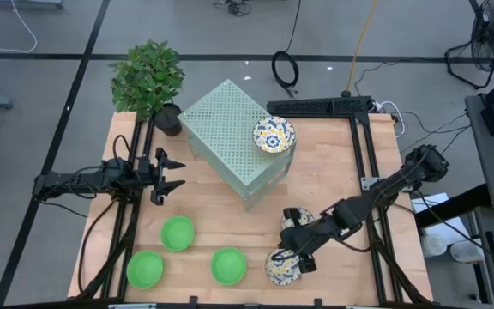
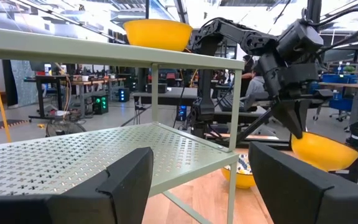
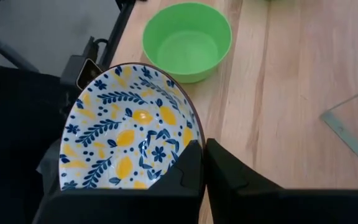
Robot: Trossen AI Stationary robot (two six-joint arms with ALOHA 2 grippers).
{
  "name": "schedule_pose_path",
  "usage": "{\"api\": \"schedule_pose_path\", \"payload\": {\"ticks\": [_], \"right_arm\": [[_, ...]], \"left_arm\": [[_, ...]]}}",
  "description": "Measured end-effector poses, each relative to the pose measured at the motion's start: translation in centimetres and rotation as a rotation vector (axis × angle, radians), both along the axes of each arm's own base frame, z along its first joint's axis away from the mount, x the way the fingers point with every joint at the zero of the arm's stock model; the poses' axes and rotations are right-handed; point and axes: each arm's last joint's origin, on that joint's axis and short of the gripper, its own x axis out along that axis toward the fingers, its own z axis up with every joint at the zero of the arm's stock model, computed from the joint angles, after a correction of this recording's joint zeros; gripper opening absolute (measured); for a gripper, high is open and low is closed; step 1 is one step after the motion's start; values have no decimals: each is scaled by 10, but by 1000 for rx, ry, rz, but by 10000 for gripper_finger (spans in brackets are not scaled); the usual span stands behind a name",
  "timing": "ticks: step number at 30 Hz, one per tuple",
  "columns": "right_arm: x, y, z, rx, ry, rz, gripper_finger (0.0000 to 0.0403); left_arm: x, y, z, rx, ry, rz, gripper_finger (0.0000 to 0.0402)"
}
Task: Pick & Place Mini bowls
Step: Stack the bottom yellow patterned bowl on the yellow patterned bowl on the shelf
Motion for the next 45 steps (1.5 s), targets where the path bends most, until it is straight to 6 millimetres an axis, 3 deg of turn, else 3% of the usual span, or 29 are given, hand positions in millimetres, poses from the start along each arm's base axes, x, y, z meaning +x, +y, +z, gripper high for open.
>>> {"api": "schedule_pose_path", "payload": {"ticks": [8, 14, 22, 29, 37, 45], "right_arm": [[-3, -3, 16, 40, -79, 4, 1], [-9, -6, 44, 86, -237, 36, 1], [-28, -26, 84, 62, -443, -1, 0], [-41, -41, 124, 29, -727, 15, 0], [-60, -83, 165, -27, -1002, -95, 0], [-56, -140, 208, 24, -1022, -164, 0]], "left_arm": [[0, 0, 0, 0, 0, 0, 269], [0, 0, 0, 0, 0, 0, 269], [0, 0, 0, 0, 0, 0, 269], [0, 0, 0, 0, 0, 0, 269], [0, 0, 0, 0, 0, 0, 269], [0, 0, 0, 0, 1, 0, 269]]}}
